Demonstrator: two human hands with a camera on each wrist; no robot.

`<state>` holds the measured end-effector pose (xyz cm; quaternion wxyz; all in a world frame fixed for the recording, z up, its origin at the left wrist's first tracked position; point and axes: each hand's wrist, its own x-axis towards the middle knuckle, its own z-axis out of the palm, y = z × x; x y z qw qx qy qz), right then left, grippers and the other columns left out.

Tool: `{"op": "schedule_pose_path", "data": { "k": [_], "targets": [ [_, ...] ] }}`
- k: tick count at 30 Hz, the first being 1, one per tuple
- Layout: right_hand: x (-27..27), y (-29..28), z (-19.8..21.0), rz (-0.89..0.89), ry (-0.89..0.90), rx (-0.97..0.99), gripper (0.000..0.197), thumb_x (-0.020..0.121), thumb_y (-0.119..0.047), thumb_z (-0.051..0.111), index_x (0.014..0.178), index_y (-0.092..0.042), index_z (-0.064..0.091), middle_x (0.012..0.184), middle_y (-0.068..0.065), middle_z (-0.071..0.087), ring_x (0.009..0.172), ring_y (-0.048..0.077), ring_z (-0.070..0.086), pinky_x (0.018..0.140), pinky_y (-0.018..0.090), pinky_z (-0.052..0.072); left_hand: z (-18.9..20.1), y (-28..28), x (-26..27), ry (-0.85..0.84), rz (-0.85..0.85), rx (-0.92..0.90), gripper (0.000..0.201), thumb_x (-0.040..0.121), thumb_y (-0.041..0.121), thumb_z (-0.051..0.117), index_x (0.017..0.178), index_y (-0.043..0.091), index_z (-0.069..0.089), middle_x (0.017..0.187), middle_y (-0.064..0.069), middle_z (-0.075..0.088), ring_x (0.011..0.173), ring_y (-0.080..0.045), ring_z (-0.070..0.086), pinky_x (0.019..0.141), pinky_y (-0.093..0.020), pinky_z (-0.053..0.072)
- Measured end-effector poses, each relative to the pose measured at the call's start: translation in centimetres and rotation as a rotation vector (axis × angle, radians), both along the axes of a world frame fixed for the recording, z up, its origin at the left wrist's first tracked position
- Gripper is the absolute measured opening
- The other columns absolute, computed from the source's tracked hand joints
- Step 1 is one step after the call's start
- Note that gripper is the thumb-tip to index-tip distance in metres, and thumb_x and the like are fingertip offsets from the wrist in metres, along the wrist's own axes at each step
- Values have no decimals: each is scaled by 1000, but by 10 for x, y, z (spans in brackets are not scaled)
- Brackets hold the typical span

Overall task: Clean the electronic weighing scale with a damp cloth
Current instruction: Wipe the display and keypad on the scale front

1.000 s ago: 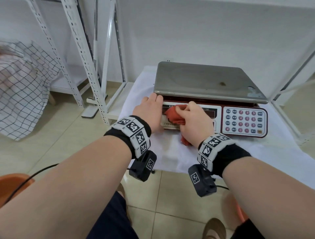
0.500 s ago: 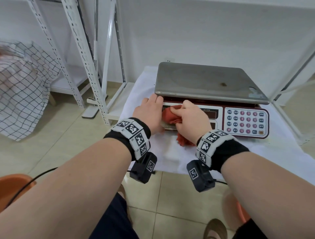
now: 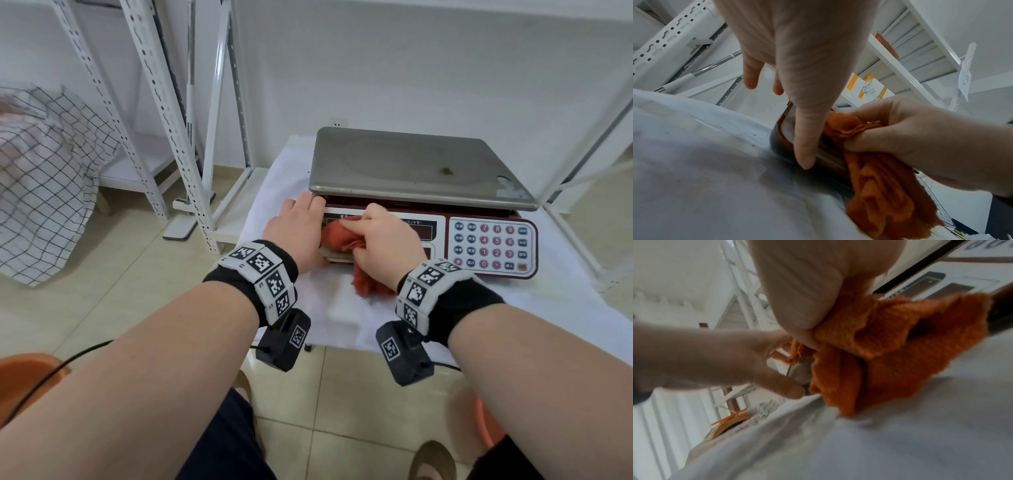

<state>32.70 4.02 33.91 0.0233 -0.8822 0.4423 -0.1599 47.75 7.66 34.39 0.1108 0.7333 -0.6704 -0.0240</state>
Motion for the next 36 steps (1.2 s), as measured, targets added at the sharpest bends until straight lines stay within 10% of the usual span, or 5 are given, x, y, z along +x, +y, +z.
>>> {"op": "schedule_pose_path", "data": {
  "k": [5,27,36],
  "targets": [
    [7,-12,4,-224,-182,-1,37,84,-16,52,117,-28,64,104,9,50,96,27,53,73,30,41,1,0,6,33,-27,6,83,60,41,82,125,13,41,118,-5,42,111,-26,42,87,-45,48],
    [24,-6,13,-44,-69,49,39,82,-17,50,108,-41,65,100,3,49,94,26,54,76,33,46,-5,2,30,211,-113,-32,96,56,41,85,138,23,40,129,1,52,115,-24,48,99,-38,42],
    [36,9,7,57,69,-19,35,87,-18,48,119,-30,57,110,2,44,104,23,44,76,35,46,-11,8,47,229,118,-37,53,82,11,57,133,20,48,129,-4,51,121,-22,45,98,-31,38]
  ]
}}
